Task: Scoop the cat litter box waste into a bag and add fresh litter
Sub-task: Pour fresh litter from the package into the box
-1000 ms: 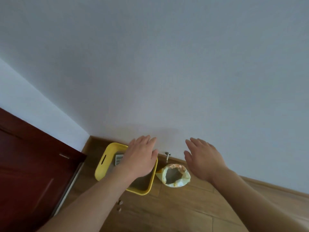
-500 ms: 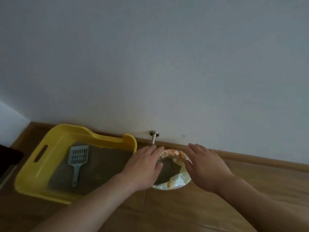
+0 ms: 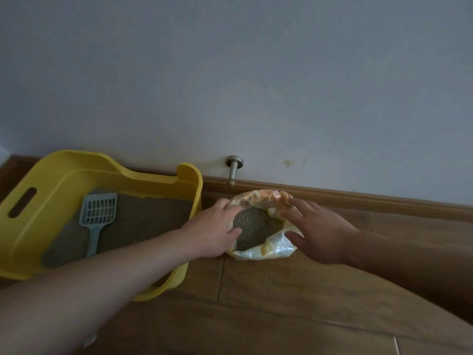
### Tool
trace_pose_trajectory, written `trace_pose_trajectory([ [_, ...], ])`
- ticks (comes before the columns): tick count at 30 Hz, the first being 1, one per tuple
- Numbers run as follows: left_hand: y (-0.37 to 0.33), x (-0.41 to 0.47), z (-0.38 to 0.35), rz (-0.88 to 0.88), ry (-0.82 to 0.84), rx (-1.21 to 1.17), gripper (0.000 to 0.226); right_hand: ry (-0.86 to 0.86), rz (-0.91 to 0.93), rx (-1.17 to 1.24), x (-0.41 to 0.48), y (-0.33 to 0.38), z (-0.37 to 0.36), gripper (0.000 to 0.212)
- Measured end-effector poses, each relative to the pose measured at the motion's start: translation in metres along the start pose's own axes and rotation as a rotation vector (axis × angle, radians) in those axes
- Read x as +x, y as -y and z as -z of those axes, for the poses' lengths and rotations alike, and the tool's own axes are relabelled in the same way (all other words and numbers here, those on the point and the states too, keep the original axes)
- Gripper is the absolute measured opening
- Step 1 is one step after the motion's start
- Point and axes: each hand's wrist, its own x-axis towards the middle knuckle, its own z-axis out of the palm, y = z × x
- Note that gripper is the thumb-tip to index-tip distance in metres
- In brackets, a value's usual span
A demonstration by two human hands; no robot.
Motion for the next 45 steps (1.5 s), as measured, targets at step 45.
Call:
trace_pose_trajectory([
  [45, -0.012, -0.024, -0.037, 0.384, -0.382, -0.596, 0.055, -0.305, 0.057, 0.237, -0.008, -0.007, -0.009, 0.004],
])
